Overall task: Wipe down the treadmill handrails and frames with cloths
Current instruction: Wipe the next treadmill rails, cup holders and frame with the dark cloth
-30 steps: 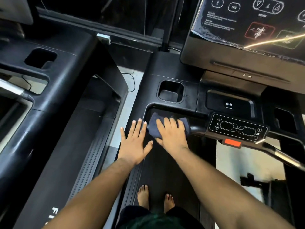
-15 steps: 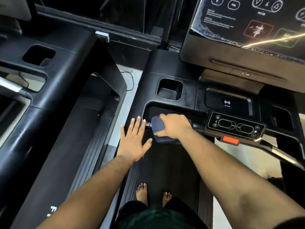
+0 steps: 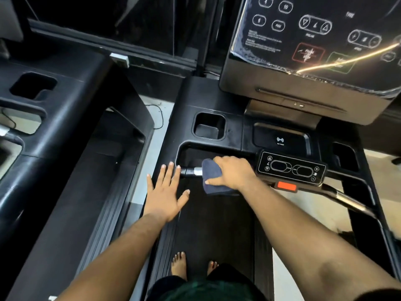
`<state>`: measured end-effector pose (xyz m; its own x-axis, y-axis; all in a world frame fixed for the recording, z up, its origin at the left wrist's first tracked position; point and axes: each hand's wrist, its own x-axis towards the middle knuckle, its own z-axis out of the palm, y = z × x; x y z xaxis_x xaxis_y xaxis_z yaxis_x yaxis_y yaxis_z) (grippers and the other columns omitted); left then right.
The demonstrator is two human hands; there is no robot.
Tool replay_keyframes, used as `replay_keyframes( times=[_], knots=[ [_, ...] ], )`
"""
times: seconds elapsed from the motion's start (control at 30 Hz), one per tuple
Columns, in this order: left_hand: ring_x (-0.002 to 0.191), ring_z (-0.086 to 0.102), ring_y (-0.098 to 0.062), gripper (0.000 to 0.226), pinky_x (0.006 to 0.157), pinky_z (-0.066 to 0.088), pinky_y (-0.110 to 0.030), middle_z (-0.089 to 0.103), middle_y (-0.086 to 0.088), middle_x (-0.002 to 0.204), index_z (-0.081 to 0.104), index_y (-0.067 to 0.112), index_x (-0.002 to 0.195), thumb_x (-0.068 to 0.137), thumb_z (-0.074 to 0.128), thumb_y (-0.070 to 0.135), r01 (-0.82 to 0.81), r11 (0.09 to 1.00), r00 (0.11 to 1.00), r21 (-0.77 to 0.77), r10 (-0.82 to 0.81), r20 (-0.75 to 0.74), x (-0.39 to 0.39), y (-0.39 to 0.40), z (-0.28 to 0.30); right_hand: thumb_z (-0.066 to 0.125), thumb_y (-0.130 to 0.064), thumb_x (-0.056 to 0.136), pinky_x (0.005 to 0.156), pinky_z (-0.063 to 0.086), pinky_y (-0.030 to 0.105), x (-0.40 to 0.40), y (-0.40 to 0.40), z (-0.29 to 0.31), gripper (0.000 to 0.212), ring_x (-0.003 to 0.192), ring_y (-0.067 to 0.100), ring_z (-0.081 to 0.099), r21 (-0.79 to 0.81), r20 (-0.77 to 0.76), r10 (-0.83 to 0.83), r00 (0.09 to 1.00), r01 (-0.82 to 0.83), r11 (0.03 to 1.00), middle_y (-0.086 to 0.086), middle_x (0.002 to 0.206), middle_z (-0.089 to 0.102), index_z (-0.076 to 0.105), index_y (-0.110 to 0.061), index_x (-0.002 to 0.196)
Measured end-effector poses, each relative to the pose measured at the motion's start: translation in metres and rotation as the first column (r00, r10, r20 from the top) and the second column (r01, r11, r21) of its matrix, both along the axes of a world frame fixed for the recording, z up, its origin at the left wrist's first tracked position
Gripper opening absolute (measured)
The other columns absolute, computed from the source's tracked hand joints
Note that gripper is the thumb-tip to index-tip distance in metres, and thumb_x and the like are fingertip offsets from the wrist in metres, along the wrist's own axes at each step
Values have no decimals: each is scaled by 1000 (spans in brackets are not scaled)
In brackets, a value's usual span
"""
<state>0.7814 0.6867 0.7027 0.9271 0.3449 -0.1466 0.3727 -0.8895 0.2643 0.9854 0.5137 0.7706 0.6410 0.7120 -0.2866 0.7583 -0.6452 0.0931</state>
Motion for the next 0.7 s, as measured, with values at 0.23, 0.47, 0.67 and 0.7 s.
replay_keyframes(
  times=[0.23,0.47,0.67,0.7],
  knots=[
    [154,-28,-16,96,110,-28,-66,-14,1,172,4,23,164,90,-3,84,24,1000,1000,12,-24,8,19,-9,25,78,-50,76,104,35,49,-33,-30,-7,76,122,26,51,157,194,-9,981,-22,987,-1,130,56,50,-27,143],
    [154,27,-16,80,120,-16,-61,65,8,136,63,34,120,85,18,89,-55,865,989,-498,115,90,92,-39,70,71,-32,80,114,32,47,-27,-28,23,68,135,17,47,359,14,84,996,-83,930,-11,142,52,50,-30,145],
    [110,68,-25,20,99,52,-39,75,-11,115,69,16,118,103,57,9,-19,187,878,-982,474,73,128,-42,90,54,-70,88,123,17,55,-15,-22,28,86,150,21,26,491,-67,-45,997,72,868,-4,163,32,30,-30,159],
    [113,68,-24,26,99,52,-37,75,-9,118,69,19,121,103,54,7,-3,133,878,-991,475,61,134,-43,93,47,-76,87,123,16,53,-10,-20,30,90,153,21,20,550,-141,-79,987,144,823,-2,166,26,25,-30,161]
  ],
)
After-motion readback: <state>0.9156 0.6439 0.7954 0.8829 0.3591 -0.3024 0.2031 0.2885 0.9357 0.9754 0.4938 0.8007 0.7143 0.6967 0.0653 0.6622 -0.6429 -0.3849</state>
